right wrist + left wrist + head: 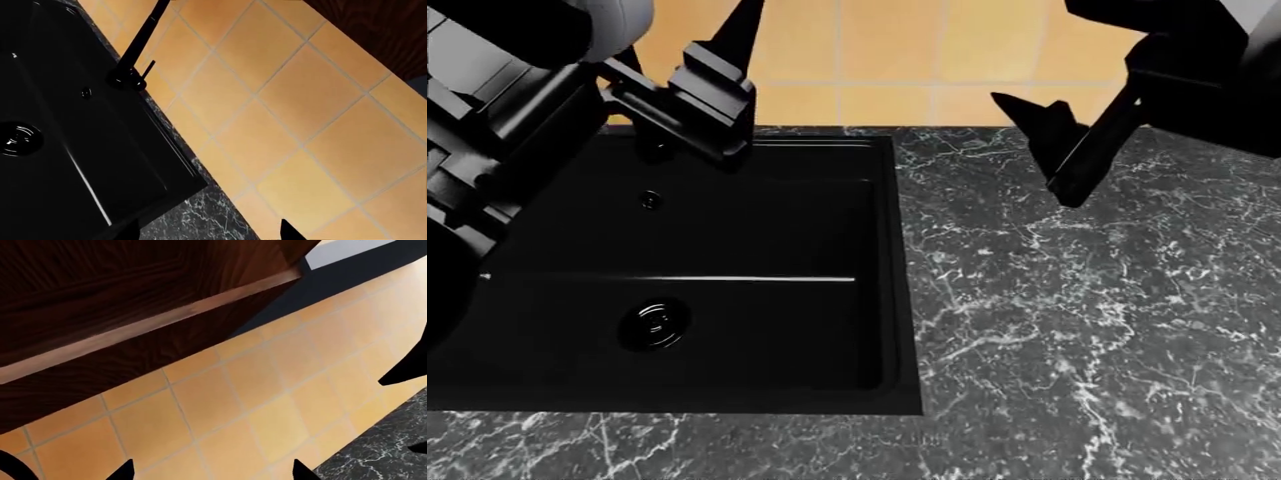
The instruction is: Pick the chili pepper, potato from the counter and place them in the cabinet. Then close the cabinet.
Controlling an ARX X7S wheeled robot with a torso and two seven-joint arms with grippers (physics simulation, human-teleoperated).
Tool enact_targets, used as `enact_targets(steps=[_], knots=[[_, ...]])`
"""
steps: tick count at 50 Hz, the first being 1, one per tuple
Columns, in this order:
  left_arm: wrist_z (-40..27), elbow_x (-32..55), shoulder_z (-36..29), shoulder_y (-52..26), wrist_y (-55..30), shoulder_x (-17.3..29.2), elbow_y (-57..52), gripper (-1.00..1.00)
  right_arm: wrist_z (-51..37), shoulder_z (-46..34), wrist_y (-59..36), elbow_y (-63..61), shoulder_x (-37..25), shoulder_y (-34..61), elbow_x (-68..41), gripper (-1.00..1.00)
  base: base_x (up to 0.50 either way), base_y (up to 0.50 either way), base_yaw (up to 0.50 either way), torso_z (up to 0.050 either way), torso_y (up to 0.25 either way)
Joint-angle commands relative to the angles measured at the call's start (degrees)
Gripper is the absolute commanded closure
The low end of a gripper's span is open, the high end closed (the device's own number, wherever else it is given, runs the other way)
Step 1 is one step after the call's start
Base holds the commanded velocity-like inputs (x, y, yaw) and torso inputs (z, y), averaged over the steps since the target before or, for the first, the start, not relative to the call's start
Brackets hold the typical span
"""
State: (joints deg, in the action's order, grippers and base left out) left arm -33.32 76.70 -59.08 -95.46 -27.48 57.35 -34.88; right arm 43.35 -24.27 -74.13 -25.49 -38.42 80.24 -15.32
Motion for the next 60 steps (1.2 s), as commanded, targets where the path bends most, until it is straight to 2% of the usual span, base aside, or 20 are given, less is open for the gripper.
enact_targets(steps=[1, 19, 31, 49, 60], knots=[[0.22, 0.73, 0.50, -1.44, -1.14, -0.22, 0.36, -1.00, 0.88, -1.07, -0.52, 0.05, -0.65, 1.58, -0.38, -1.00, 0.00, 0.00, 0.00, 0.000, 0.000], [0.05, 0.37, 0.67, -0.37, -0.54, 0.35, -0.04, -1.00, 0.34, -0.99, -0.60, -0.51, -1.37, 0.84, -0.52, -1.00, 0.03, 0.29, 0.00, 0.000, 0.000], [-0.19, 0.38, 0.73, 0.47, -0.11, 0.56, -0.36, -1.00, 0.13, 0.85, -1.36, -0.97, -2.25, -0.17, -1.20, -1.00, 0.02, 0.02, 0.00, 0.000, 0.000], [-0.66, 0.82, 0.92, 0.56, -0.38, 0.35, -1.14, -1.00, 0.61, 12.02, -4.88, -4.72, -12.51, -6.73, -2.81, -1.00, 0.00, 0.00, 0.00, 0.000, 0.000], [-0.97, 1.31, 1.19, 0.34, -0.73, 0.55, -1.43, -1.00, 0.42, 19.50, -10.45, -4.81, -13.14, -3.85, -4.14, -1.00, 0.00, 0.00, 0.00, 0.000, 0.000]])
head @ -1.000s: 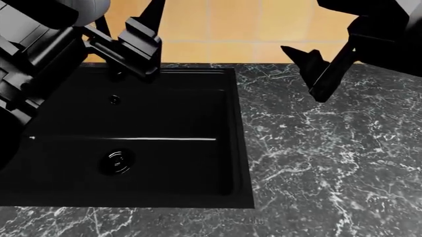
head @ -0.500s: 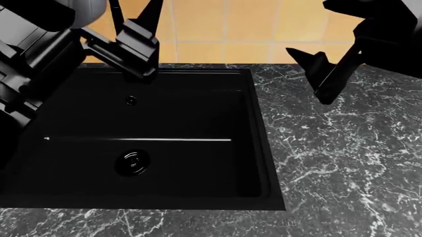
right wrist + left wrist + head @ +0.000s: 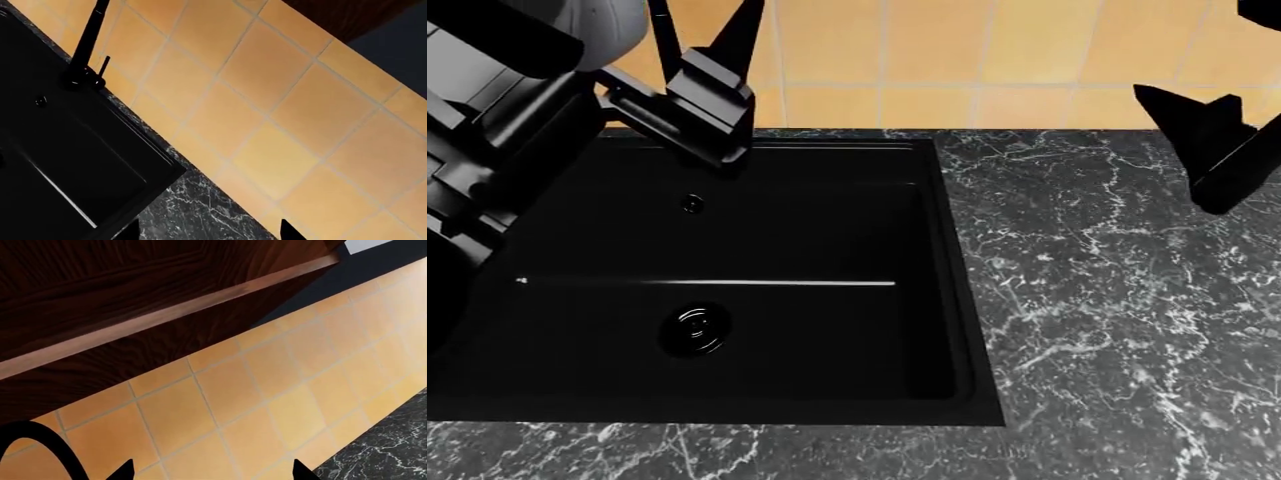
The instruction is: Pick the chili pepper, potato from the counter and place them in the cabinet. Then close the cabinet.
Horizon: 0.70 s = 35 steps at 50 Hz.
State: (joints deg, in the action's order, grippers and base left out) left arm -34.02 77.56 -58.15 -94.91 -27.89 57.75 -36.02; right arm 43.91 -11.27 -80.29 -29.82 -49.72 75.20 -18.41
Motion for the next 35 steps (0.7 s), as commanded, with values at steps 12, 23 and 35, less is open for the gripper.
enact_targets(steps=[12, 23, 35], knots=[[-0.54, 0.56, 0.50, -0.23, -0.41, 0.10, -0.28, -1.00, -4.14, 12.06, -9.63, 3.08, -1.26, 10.24, -4.88, -1.00, 0.00, 0.00, 0.00, 0.000, 0.000], [-0.69, 0.49, 0.61, 0.00, -0.42, 0.07, -0.28, -1.00, -20.13, 14.43, -9.51, 10.25, -2.59, 16.13, -19.60, -1.00, 0.00, 0.00, 0.00, 0.000, 0.000], [-0.87, 0.80, 0.80, -0.19, -0.81, 0.18, -0.46, -1.00, -29.80, 18.85, -8.38, 16.10, -0.43, 19.53, -26.06, -1.00, 0.00, 0.00, 0.00, 0.000, 0.000]])
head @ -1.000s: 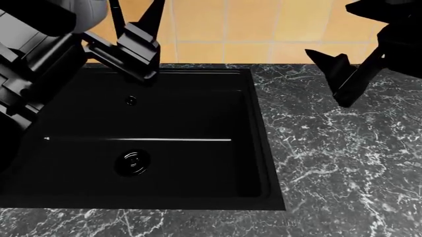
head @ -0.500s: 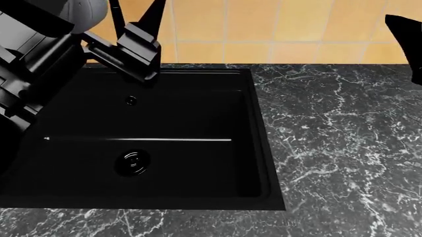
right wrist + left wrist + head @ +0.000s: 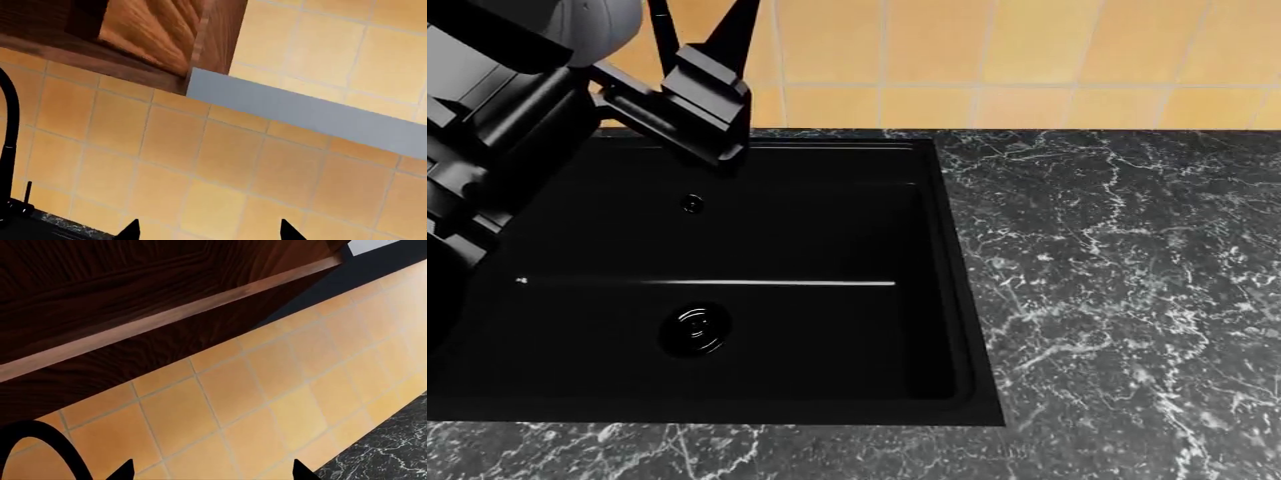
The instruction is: Pick the chili pepper, potato from the counter and place them in the cabinet. Then close the cabinet.
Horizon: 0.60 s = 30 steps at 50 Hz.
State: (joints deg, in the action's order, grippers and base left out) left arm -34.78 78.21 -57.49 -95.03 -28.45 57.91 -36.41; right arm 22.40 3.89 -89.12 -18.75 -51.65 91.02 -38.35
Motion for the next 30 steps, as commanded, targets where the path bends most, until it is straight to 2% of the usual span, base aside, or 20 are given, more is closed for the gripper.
enact_targets(steps=[1, 16, 30], knots=[[-0.09, 0.17, 0.16, -0.08, -0.27, 0.01, -0.05, -1.00, -8.82, 4.73, 0.47, 5.66, 2.19, 3.80, -6.33, -1.00, 0.00, 0.00, 0.00, 0.000, 0.000], [0.05, -0.11, 0.22, 0.36, -0.31, 0.32, -0.10, -1.00, -12.64, 14.71, 2.94, 10.06, 8.01, 2.03, -8.34, -1.00, 0.00, 0.00, 0.00, 0.000, 0.000], [0.11, -0.72, 0.13, 1.29, 0.04, 0.43, -0.12, -1.00, -17.47, 23.58, 3.39, 10.34, 10.66, -0.30, -9.37, -1.00, 0.00, 0.00, 0.00, 0.000, 0.000]])
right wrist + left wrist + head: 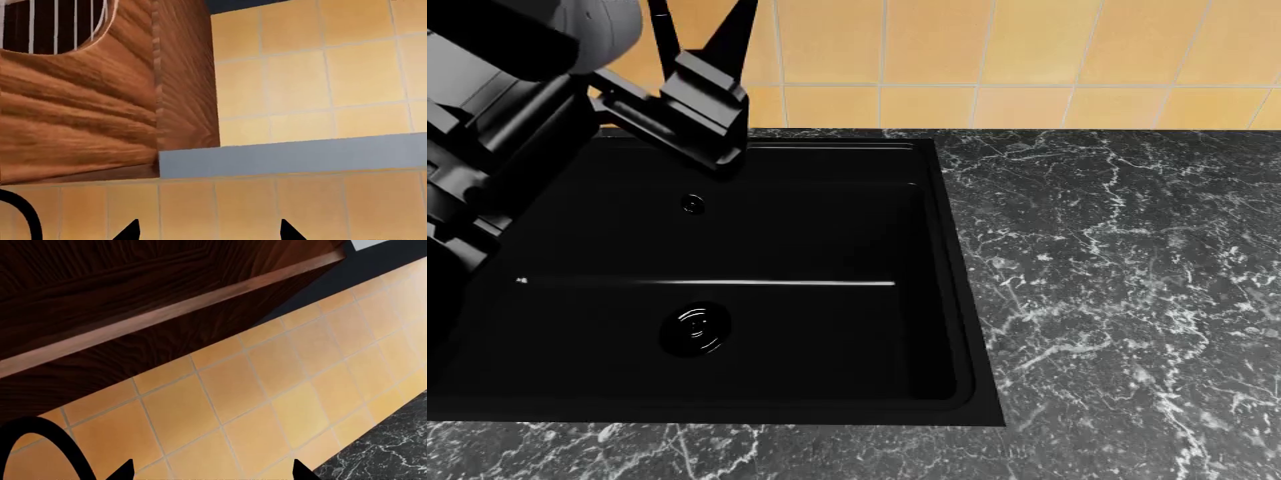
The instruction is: Pick the chili pepper, potato from the counter and place them in the cabinet. Then close the cabinet.
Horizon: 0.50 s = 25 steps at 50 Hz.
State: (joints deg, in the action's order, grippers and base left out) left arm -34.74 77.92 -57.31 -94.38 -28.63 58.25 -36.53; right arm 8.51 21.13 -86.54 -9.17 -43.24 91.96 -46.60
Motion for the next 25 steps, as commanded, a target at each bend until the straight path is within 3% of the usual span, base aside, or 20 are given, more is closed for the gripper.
enact_targets(steps=[1, 12, 25], knots=[[0.11, -0.51, -0.07, 0.73, 0.27, 0.08, 0.05, -1.00, -3.84, 6.71, 0.99, 0.65, 2.42, -1.23, -1.16, -1.00, 0.00, 0.00, 0.00, 0.000, 0.000], [0.27, -0.97, -0.13, 1.25, 0.39, 0.11, 0.06, -1.00, -4.17, 10.58, 4.14, 0.32, 4.99, -1.46, -2.46, -1.00, 0.00, 0.00, 0.00, 0.000, 0.000], [0.29, -1.18, -0.12, 1.68, 0.43, 0.14, -0.04, -1.00, -4.76, 9.90, 6.83, 1.46, 6.73, 0.34, -2.75, -1.00, 0.00, 0.00, 0.00, 0.000, 0.000]])
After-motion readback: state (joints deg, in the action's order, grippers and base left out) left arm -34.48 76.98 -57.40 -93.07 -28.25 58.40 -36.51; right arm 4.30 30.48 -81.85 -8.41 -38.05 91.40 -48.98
